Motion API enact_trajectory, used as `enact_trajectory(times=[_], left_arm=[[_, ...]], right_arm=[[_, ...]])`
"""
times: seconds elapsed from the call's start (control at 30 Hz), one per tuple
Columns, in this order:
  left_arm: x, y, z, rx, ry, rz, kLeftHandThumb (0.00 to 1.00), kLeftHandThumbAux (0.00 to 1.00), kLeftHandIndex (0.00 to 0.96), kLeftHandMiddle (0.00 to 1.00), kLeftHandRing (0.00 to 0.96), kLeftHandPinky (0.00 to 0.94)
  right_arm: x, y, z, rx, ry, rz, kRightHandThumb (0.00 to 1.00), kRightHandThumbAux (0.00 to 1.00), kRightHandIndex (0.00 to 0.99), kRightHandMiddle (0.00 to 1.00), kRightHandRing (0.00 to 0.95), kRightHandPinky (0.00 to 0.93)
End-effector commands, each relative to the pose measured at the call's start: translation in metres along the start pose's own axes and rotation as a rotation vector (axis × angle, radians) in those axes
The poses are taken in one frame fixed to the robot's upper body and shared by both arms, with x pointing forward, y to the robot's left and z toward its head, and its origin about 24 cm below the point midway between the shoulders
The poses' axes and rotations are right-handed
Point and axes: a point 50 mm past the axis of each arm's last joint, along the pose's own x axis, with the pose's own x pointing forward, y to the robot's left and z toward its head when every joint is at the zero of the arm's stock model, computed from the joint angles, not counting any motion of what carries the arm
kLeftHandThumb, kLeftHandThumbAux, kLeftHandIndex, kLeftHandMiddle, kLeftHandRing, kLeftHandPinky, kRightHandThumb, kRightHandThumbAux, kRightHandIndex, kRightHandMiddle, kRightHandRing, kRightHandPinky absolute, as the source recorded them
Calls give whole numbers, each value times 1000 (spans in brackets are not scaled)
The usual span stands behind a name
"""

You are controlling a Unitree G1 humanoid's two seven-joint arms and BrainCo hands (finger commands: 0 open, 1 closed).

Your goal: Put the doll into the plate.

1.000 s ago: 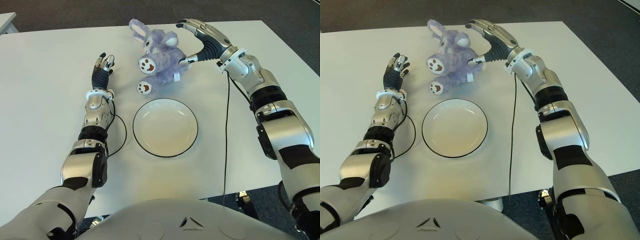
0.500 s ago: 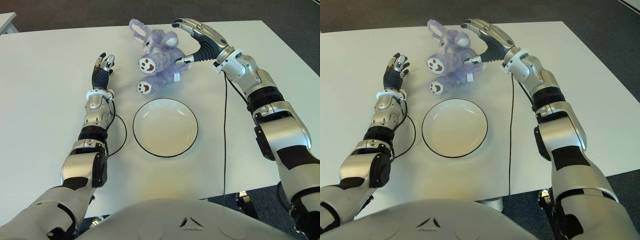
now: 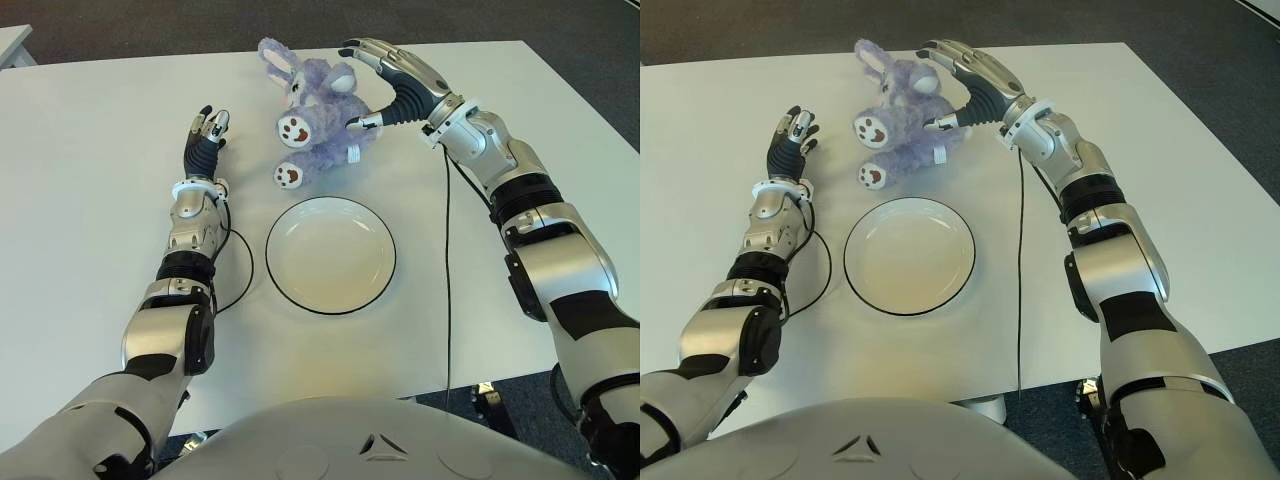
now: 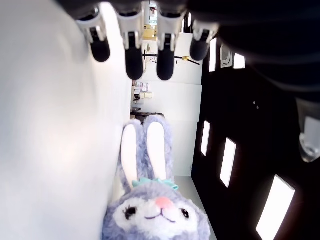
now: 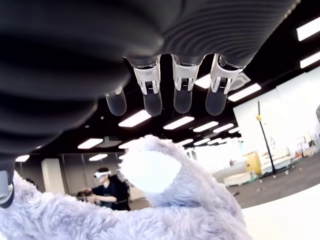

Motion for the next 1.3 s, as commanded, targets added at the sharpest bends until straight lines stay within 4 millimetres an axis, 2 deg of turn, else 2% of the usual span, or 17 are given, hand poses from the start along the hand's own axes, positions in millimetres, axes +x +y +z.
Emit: enact_trajectory(times=[0.03, 0.13, 0.33, 0.47, 1.3], left_arm=[[-8, 0, -20, 6, 93, 3, 0, 414, 0, 146, 125, 51], [-8, 0, -20, 7, 92, 0, 0, 412, 0, 141, 122, 52], [-8, -1, -20, 5, 91, -1, 0, 412, 0, 148, 130, 64], [-8, -1, -20, 3, 91, 0, 0, 416, 0, 156, 136, 60], [-7, -2, -20, -5, 90, 6, 0, 418, 0, 164, 141, 61]], right_arm=[[1, 13, 5, -1, -12, 42, 114, 437, 0, 0, 0, 20], [2, 16, 8, 4, -19, 48, 117, 445, 0, 0, 0, 61], [4, 20, 11, 15, -26, 55, 128, 454, 0, 0, 0, 41], [5, 23, 14, 28, -36, 60, 140, 460, 0, 0, 0, 65], [10, 32, 24, 41, -56, 98, 172, 473, 0, 0, 0, 64]])
